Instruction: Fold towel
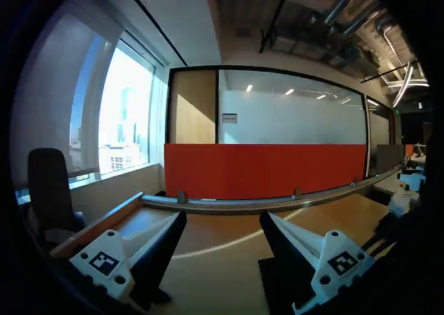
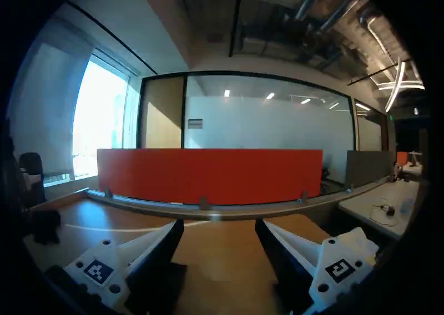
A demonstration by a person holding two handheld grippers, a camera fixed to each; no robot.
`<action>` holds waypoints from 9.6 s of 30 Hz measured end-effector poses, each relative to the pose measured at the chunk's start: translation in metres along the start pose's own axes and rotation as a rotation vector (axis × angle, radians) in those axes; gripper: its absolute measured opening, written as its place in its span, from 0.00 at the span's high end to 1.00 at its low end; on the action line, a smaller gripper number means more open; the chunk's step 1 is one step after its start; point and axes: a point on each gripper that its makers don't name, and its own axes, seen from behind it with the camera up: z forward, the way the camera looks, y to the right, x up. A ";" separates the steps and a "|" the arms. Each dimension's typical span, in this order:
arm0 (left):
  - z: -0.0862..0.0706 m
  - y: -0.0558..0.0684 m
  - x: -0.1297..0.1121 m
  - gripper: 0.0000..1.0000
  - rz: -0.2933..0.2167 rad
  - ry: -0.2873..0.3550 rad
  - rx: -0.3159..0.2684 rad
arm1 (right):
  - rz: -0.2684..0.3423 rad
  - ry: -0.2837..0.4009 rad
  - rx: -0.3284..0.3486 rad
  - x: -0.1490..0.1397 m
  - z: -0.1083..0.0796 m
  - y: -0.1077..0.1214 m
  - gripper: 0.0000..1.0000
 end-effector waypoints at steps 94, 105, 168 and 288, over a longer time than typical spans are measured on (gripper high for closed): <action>-0.076 0.130 -0.322 0.02 0.317 -0.816 -0.653 | -0.290 -0.751 0.585 -0.284 -0.075 -0.108 0.00; -0.075 0.132 -0.336 0.02 0.318 -0.838 -0.640 | -0.290 -0.795 0.603 -0.306 -0.083 -0.108 0.01; -0.067 0.127 -0.337 0.79 0.280 -0.876 -0.513 | -0.271 -0.840 0.669 -0.322 -0.091 -0.117 0.73; 0.003 0.159 -0.228 0.85 0.247 -0.761 -0.506 | -0.249 -0.862 0.582 -0.234 -0.028 -0.095 0.85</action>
